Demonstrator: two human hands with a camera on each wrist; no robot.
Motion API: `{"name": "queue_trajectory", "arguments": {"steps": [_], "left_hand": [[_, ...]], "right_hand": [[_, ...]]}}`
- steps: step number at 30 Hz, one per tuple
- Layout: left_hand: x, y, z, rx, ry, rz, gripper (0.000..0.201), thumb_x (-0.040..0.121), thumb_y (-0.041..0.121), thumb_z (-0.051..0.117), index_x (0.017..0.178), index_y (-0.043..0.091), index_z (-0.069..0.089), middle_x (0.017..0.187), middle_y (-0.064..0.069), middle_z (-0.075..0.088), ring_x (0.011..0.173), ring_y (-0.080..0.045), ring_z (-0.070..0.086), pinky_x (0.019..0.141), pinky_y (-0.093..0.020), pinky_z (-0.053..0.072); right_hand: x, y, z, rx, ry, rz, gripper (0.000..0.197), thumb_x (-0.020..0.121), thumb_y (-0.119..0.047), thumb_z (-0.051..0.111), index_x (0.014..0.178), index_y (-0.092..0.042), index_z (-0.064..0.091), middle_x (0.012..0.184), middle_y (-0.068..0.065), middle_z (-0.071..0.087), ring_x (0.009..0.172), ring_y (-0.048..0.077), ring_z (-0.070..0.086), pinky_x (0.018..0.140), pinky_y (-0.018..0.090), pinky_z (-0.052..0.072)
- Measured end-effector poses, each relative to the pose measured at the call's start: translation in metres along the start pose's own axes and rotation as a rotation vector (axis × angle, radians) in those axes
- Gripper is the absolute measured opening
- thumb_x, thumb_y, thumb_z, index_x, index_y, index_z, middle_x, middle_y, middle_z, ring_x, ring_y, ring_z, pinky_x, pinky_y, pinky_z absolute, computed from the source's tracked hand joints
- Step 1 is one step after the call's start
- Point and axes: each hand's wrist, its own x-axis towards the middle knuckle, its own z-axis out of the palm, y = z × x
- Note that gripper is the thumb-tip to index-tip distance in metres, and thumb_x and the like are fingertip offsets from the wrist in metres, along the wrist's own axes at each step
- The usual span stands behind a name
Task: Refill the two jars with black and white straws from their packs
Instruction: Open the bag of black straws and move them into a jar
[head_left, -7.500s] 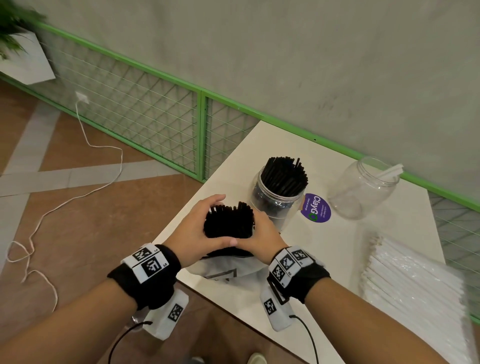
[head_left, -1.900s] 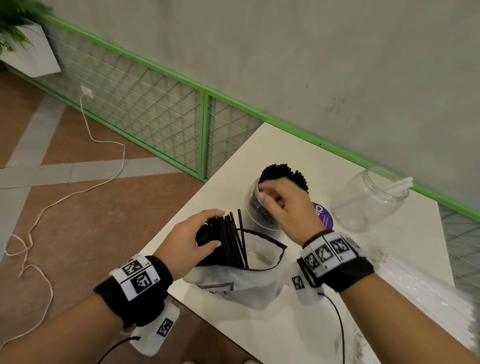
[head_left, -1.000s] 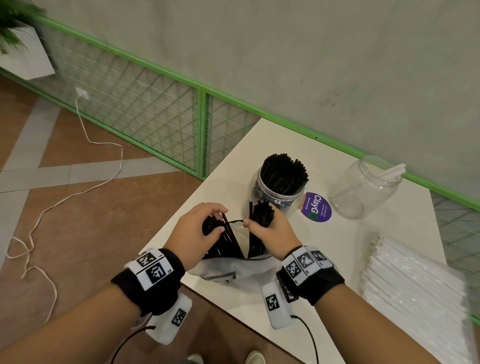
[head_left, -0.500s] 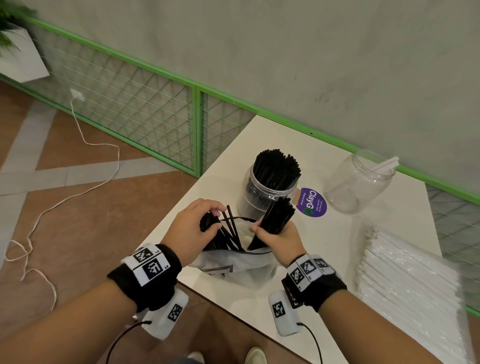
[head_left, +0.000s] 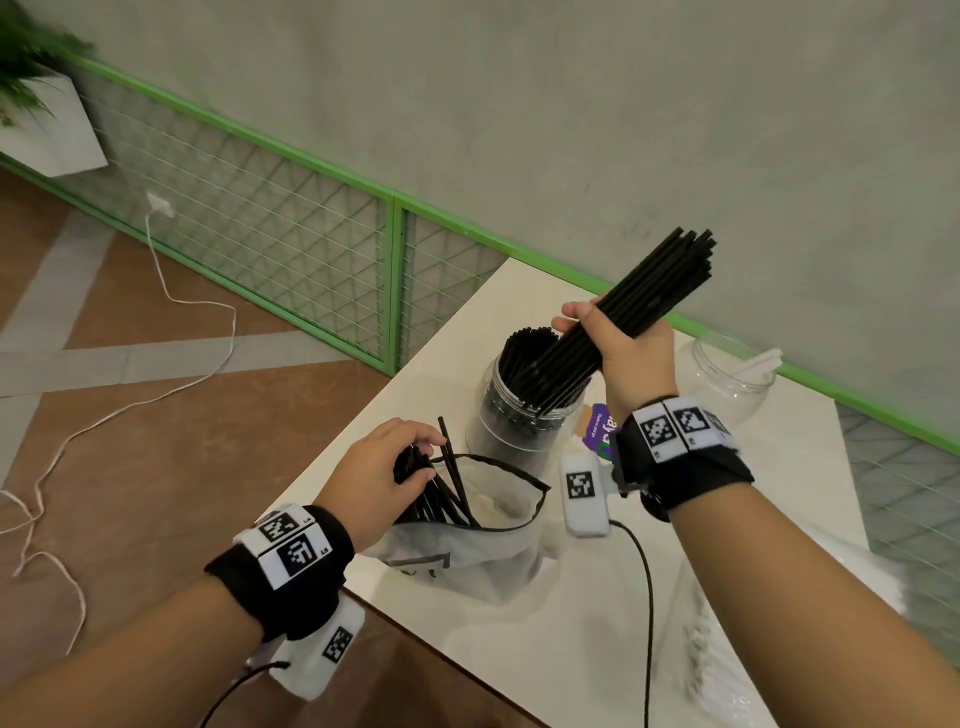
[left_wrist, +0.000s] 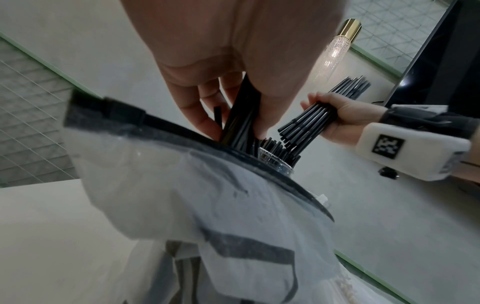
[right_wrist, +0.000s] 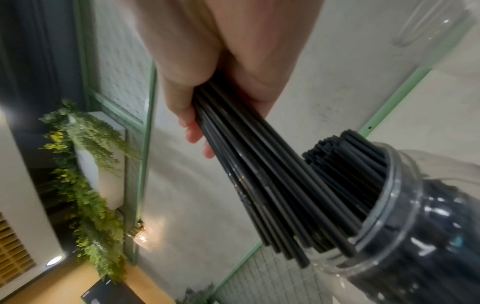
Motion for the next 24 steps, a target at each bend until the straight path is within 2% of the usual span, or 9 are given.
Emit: {"name": "queue_trajectory", "arguments": {"steps": [4, 7, 9, 12, 16, 18, 20, 22, 24], "left_hand": [[0.001, -0.001, -0.001, 0.008, -0.009, -0.005, 0.038, 0.081, 0.007, 0.068, 0.101, 0.038, 0.058, 0.092, 0.015, 0.058, 0.090, -0.004, 0.056, 0.082, -0.020, 0.045], [0.002, -0.003, -0.003, 0.002, -0.014, -0.021, 0.037, 0.081, 0.007, 0.068, 0.101, 0.037, 0.058, 0.092, 0.016, 0.057, 0.091, -0.003, 0.055, 0.082, -0.014, 0.042], [0.002, -0.003, -0.004, 0.001, -0.014, -0.028, 0.037, 0.081, 0.007, 0.068, 0.102, 0.036, 0.059, 0.092, 0.016, 0.058, 0.091, -0.003, 0.055, 0.081, -0.012, 0.042], [0.002, -0.003, -0.005, -0.004, -0.017, -0.038, 0.036, 0.081, 0.008, 0.068, 0.102, 0.036, 0.059, 0.092, 0.016, 0.058, 0.091, -0.003, 0.055, 0.081, -0.013, 0.042], [0.003, -0.003, -0.006, -0.011, -0.017, -0.050, 0.037, 0.081, 0.008, 0.068, 0.101, 0.038, 0.058, 0.092, 0.016, 0.058, 0.091, -0.002, 0.055, 0.081, -0.012, 0.042], [0.004, -0.003, -0.006, -0.011, -0.018, -0.050, 0.038, 0.081, 0.008, 0.068, 0.101, 0.039, 0.057, 0.092, 0.016, 0.058, 0.091, -0.003, 0.055, 0.081, -0.013, 0.042], [0.004, -0.003, -0.007, -0.013, -0.017, -0.050, 0.039, 0.081, 0.008, 0.068, 0.100, 0.040, 0.057, 0.092, 0.016, 0.058, 0.091, -0.003, 0.055, 0.080, -0.012, 0.042], [0.004, -0.003, -0.007, -0.015, -0.015, -0.046, 0.040, 0.081, 0.007, 0.068, 0.100, 0.040, 0.057, 0.092, 0.015, 0.058, 0.092, -0.003, 0.055, 0.079, -0.009, 0.041], [0.004, -0.003, -0.007, -0.015, -0.017, -0.045, 0.040, 0.081, 0.007, 0.069, 0.100, 0.040, 0.057, 0.092, 0.016, 0.058, 0.092, -0.002, 0.055, 0.079, -0.009, 0.041]], "right_hand": [[0.022, 0.010, 0.006, -0.009, 0.033, 0.066, 0.005, 0.085, -0.001, 0.066, 0.085, -0.001, 0.062, 0.085, 0.014, 0.071, 0.079, 0.029, 0.072, 0.071, 0.036, 0.057], [0.037, 0.016, 0.005, -0.064, 0.069, 0.070, 0.016, 0.083, -0.004, 0.068, 0.094, 0.006, 0.062, 0.087, 0.012, 0.072, 0.080, 0.027, 0.073, 0.067, 0.036, 0.057], [0.041, 0.022, 0.005, -0.094, 0.068, 0.078, 0.023, 0.081, -0.004, 0.070, 0.098, 0.010, 0.061, 0.087, 0.014, 0.072, 0.080, 0.029, 0.073, 0.070, 0.039, 0.057], [0.035, 0.034, 0.006, -0.138, 0.031, 0.106, 0.014, 0.078, -0.006, 0.072, 0.087, -0.002, 0.064, 0.085, 0.017, 0.072, 0.083, 0.033, 0.071, 0.082, 0.047, 0.057], [0.020, 0.052, 0.006, -0.339, -0.024, 0.099, 0.020, 0.071, -0.019, 0.080, 0.085, -0.010, 0.068, 0.087, 0.006, 0.074, 0.088, 0.020, 0.070, 0.088, 0.046, 0.055], [0.017, 0.052, 0.005, -0.287, -0.026, 0.105, 0.025, 0.073, -0.014, 0.081, 0.091, -0.018, 0.063, 0.088, 0.001, 0.074, 0.090, 0.017, 0.069, 0.091, 0.044, 0.054], [0.018, 0.047, 0.005, -0.199, -0.034, 0.097, 0.037, 0.071, -0.016, 0.081, 0.099, -0.023, 0.057, 0.088, 0.002, 0.074, 0.095, 0.021, 0.068, 0.095, 0.046, 0.051], [0.023, 0.040, 0.003, -0.126, -0.036, 0.087, 0.044, 0.068, -0.025, 0.081, 0.104, -0.025, 0.055, 0.091, 0.006, 0.075, 0.100, 0.027, 0.067, 0.098, 0.047, 0.049], [0.026, 0.035, 0.003, -0.072, -0.060, 0.082, 0.039, 0.072, -0.027, 0.078, 0.104, -0.022, 0.056, 0.091, 0.010, 0.074, 0.097, 0.027, 0.068, 0.097, 0.045, 0.050]]}}
